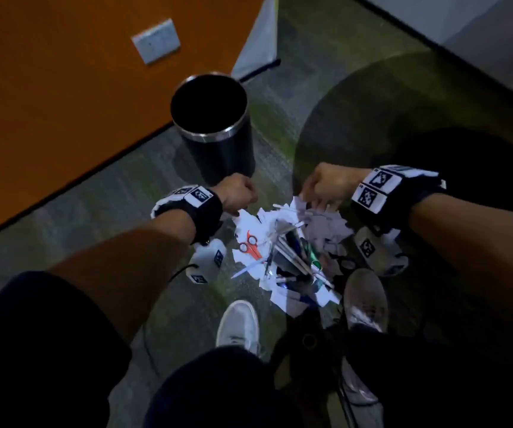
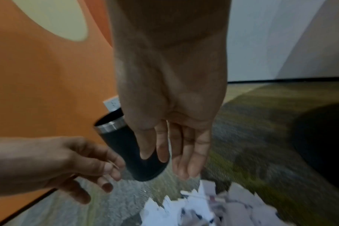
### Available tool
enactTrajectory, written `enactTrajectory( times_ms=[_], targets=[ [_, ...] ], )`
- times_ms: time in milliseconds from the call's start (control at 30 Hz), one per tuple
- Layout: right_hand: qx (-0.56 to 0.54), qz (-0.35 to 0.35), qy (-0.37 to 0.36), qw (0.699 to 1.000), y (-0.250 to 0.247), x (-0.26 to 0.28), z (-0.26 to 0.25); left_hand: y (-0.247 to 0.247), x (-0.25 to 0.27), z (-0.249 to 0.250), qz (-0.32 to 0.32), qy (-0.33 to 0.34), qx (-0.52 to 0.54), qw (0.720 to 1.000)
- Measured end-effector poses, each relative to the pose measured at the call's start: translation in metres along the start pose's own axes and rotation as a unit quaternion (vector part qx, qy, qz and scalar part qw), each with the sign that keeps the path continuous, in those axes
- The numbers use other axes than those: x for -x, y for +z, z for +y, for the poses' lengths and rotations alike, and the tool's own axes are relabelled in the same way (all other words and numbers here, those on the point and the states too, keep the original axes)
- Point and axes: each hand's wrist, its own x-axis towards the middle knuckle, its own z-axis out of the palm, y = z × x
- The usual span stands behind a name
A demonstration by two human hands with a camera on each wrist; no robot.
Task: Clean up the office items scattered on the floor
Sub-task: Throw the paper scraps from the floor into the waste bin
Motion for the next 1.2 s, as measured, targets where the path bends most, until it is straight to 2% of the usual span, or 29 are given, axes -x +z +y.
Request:
enactTrajectory(
  times_ms=[133,233,333,433,567,667,800,867,967,1067,1200],
  targets=[
    [0.003,-0.02,0.061,0.998,0.025,-0.074,0.049,0.03,-0.069,-0.051,0.01,-0.014,-0.025,1.0],
    [0.023,-0.018,0.071,0.997,0.047,-0.123,0.069,0.051,-0.114,-0.094,0.012,-0.01,-0.082,0.997],
    [0.095,-0.011,0.047,0.994,0.067,-0.161,0.065,0.061,-0.141,-0.127,0.017,-0.005,-0.083,0.996],
    [0.184,0.01,-0.011,0.983,0.086,-0.195,0.048,0.068,-0.16,-0.151,0.019,-0.013,-0.098,0.995],
    [0.169,0.025,-0.047,0.984,0.11,-0.227,0.033,0.083,-0.177,-0.169,0.054,-0.008,-0.14,0.989],
    [0.202,0.012,-0.058,0.978,0.13,-0.244,0.037,0.093,-0.186,-0.172,0.09,0.024,-0.172,0.981],
    [0.254,0.069,-0.042,0.964,0.16,-0.25,0.055,0.102,-0.186,-0.159,0.084,0.071,-0.261,0.959],
    [0.232,0.076,-0.033,0.969,0.171,-0.246,0.057,0.105,-0.184,-0.152,0.062,0.071,-0.245,0.965],
    [0.16,0.045,-0.028,0.986,0.178,-0.246,0.064,0.106,-0.183,-0.149,0.009,0.08,-0.184,0.98],
    [0.136,0.019,-0.03,0.99,0.173,-0.243,0.07,0.102,-0.179,-0.146,-0.031,0.053,-0.159,0.985],
    [0.137,0.014,-0.064,0.988,0.147,-0.23,0.064,0.099,-0.175,-0.146,-0.027,0.038,-0.132,0.99]
  ],
)
